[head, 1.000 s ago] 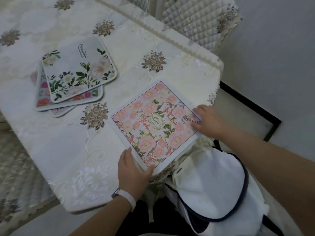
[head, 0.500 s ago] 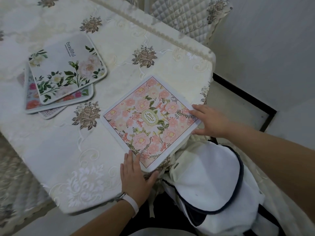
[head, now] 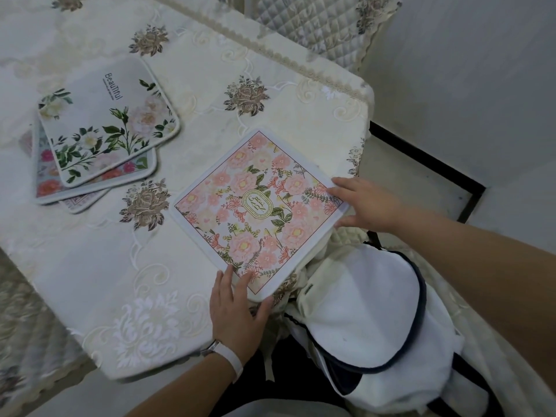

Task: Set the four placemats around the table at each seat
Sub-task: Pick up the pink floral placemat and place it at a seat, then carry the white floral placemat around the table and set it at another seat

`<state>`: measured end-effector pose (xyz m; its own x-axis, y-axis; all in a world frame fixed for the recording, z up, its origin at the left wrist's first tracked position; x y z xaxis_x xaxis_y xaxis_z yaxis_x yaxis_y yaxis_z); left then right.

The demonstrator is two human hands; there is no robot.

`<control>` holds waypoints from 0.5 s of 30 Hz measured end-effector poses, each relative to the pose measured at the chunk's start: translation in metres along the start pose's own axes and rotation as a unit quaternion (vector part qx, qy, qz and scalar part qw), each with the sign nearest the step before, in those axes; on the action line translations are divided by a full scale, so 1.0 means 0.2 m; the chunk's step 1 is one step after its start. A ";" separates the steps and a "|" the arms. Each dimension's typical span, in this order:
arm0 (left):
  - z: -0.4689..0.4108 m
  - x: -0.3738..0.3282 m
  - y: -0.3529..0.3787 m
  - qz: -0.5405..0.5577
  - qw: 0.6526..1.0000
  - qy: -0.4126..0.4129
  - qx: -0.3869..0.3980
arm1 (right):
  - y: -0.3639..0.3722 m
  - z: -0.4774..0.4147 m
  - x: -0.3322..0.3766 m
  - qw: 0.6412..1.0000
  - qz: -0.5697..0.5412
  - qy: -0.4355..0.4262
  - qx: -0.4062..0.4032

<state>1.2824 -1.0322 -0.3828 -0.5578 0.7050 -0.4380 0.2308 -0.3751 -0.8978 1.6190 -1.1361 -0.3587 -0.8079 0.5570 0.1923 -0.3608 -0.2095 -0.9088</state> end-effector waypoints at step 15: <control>0.00 0.02 -0.03 -0.030 0.998 0.038 0.026 | -0.03 0.03 0.05 1.000 0.016 0.017 0.014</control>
<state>1.2800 -1.0275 -0.3793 -0.5066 0.7701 -0.3877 0.1561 -0.3603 -0.9197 1.6109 -1.1339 -0.3500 -0.8028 0.5771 0.1497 -0.3485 -0.2506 -0.9032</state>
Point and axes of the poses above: each hand's wrist, its own z-axis away from the middle knuckle, its own y-axis out of the palm, x = y × z, the point moved 3 cm from there along -z, towards the middle knuckle, and after that the axes turned 10 degrees about y, right-handed, at the moved point
